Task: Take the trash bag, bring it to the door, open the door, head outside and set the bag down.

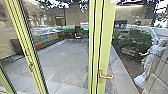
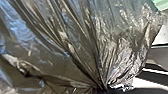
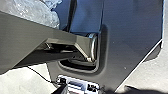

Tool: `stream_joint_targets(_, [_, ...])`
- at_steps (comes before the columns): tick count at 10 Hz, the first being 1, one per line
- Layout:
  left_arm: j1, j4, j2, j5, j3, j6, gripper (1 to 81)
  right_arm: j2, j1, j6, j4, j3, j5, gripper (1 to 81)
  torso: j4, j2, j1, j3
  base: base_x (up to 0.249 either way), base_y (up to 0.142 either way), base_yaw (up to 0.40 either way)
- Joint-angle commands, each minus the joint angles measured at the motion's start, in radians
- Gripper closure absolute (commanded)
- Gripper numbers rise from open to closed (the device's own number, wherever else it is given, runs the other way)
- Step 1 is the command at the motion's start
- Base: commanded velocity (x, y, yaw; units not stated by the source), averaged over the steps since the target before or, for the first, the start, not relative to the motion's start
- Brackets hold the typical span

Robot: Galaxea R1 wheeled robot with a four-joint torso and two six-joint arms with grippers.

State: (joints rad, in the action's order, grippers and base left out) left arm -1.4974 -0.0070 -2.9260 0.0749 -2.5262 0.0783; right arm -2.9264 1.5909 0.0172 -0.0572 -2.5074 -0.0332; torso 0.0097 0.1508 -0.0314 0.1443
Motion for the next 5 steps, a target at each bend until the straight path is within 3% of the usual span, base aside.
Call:
stream_joint_targets(1, [0.045, 0.007, -0.003, 0.065, 0.007, 0.005, 81.1, 0.002, -0.038, 0.003, -0.007, 0.007, -0.062, 1.0, 0.0, 0.0, 0.0, 0.0, 0.0, 0.0, 0.242])
stream_joint_targets(5, [0.045, 0.009, -0.003, 0.066, 0.007, 0.005, 81.1, 0.0, -0.038, 0.003, -0.007, 0.007, -0.062, 1.0, 0.0, 0.0, 0.0, 0.0, 0.0, 0.0, 0.193])
